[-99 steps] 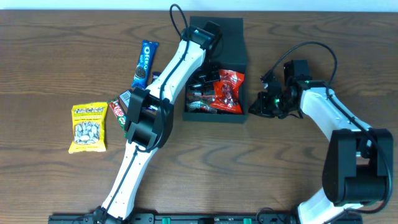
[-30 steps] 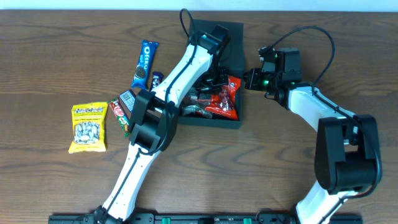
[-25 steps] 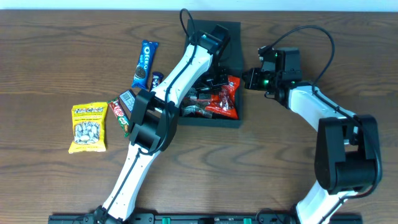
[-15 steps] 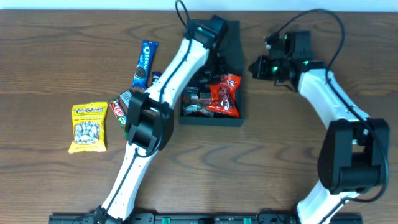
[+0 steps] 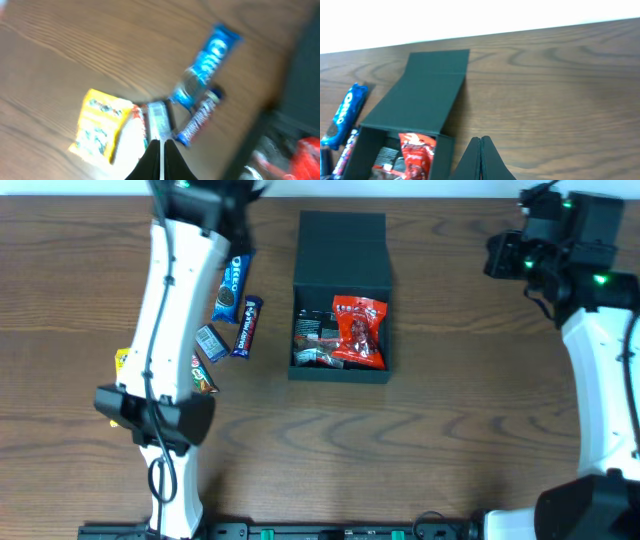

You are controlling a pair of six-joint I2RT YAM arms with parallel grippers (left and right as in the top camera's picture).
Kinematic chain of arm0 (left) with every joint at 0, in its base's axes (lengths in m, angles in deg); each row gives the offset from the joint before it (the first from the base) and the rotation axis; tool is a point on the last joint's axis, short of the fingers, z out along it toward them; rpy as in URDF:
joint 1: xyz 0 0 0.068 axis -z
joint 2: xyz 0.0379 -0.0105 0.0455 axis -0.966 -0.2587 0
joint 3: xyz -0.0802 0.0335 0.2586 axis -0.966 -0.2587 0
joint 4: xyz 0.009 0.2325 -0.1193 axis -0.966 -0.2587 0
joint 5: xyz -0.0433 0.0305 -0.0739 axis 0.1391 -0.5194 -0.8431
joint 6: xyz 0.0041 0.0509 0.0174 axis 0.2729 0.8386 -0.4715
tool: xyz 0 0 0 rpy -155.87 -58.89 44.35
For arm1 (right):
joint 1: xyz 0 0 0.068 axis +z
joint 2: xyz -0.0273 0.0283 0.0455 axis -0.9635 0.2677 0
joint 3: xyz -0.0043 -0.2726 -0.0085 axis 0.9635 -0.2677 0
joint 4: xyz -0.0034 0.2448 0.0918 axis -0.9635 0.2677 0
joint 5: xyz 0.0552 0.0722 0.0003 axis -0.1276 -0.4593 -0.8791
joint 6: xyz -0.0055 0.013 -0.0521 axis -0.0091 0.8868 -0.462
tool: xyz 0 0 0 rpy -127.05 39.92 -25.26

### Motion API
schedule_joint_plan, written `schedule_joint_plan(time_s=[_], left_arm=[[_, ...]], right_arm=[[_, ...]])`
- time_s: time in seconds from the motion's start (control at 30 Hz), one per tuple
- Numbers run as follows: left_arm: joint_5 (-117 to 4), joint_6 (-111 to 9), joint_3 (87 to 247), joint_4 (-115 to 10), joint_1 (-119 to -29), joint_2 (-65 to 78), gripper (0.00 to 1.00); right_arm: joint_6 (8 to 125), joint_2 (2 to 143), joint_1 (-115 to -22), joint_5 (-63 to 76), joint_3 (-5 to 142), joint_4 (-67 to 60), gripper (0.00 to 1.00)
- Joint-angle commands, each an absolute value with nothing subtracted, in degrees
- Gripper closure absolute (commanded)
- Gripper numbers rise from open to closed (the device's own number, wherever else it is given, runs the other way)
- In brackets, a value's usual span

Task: Pack container
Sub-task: 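Release and retract both grippers from the box, then grasp the yellow Hacks candy bag with the left gripper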

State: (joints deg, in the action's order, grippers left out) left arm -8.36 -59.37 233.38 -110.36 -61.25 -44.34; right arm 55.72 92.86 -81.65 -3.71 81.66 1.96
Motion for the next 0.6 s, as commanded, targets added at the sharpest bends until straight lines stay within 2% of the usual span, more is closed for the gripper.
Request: schedule_joint_plan(time_s=[0.0,0.27,0.43,0.57], left_arm=[[-8.12,-57.12,232.00,-114.86,-64.81,-44.73,0.94],[-5.32,-53.14,226.63,-114.86,-66.30,-30.59,0.94],[-1.87,-57.95,207.63,-113.40,-69.40,-18.18,0.94],[-7.23,-56.05,185.80,-101.29,-70.93,-5.30,0.94]], right_arm=[[53.27,92.07,-83.25,-3.07,82.27,2.55,0.99],[53.29,92.07,-84.04,-3.09,82.27,0.25,0.99],[53.29,92.07,-84.04,-3.11,82.27,-1.54,0.99],[53.31,92.07,-84.04,-3.27,82.27,-3.81,0.99]])
